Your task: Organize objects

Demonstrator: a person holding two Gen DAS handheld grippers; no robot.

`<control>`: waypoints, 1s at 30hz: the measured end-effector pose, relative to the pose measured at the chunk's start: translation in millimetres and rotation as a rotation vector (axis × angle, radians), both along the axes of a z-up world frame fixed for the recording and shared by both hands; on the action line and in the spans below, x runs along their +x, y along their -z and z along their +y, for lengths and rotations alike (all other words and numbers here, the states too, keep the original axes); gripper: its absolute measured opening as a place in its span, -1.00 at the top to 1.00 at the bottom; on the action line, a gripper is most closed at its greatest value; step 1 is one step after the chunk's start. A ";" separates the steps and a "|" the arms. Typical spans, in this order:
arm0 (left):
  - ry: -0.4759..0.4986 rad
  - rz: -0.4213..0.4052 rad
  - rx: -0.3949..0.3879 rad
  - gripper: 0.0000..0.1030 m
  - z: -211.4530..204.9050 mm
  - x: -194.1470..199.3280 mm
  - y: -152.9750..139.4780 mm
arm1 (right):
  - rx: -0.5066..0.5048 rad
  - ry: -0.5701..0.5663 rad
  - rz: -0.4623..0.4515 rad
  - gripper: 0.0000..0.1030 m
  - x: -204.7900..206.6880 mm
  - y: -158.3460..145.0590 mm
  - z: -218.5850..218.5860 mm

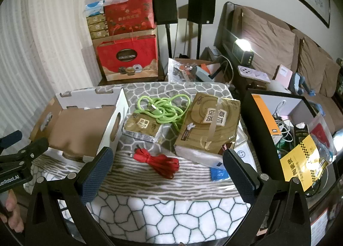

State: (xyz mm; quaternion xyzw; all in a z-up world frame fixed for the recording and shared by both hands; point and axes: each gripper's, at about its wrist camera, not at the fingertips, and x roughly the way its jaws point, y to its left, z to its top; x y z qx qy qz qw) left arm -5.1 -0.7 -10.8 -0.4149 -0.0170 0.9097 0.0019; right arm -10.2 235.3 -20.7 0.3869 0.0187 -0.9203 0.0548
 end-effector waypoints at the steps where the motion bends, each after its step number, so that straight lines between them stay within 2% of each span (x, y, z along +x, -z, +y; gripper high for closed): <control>1: -0.002 0.000 -0.002 -1.00 0.7 0.2 -0.6 | 0.002 0.000 0.000 -1.00 0.8 -0.2 0.0; 25: -0.003 -0.006 0.012 -1.00 -3.3 -4.4 0.6 | 0.002 -0.004 0.000 -1.00 -5.0 -2.2 1.3; 30: -0.002 -0.041 0.013 -1.00 -12.8 -16.0 11.1 | 0.000 -0.001 -0.004 -1.00 -6.0 -1.7 1.7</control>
